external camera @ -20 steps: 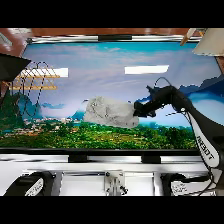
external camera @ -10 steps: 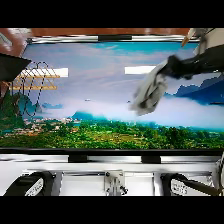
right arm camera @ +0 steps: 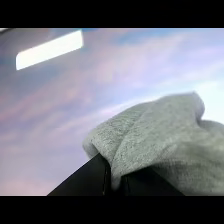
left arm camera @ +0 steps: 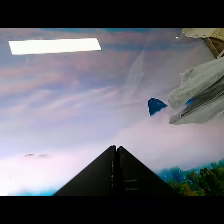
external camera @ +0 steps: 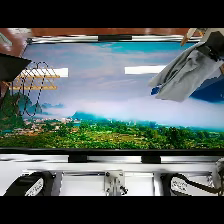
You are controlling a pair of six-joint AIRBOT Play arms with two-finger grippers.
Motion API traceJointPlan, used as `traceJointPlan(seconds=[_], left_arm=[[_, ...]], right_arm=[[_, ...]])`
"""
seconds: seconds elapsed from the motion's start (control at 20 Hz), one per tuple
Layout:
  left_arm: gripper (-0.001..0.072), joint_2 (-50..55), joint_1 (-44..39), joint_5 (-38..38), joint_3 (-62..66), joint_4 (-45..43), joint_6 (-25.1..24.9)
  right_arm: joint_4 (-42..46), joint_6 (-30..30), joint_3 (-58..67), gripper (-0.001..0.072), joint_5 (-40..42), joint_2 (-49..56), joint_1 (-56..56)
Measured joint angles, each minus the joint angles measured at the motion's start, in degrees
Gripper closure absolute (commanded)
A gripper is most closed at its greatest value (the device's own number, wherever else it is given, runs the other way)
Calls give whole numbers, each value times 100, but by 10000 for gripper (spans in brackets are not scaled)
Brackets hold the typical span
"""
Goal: Fold the shirts.
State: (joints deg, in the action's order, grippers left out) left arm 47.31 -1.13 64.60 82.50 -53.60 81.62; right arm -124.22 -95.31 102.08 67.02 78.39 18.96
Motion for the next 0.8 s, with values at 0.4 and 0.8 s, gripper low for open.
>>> traceJointPlan(seconds=[0.4,0.8], left_arm=[[679,-2,0,4,-9,0,-7],[679,0,0,0,-284,2,7]], right_arm=[[-98,-114,35,654,-1976,691,142],[793,-730,42,653,-1908,1178,153]])
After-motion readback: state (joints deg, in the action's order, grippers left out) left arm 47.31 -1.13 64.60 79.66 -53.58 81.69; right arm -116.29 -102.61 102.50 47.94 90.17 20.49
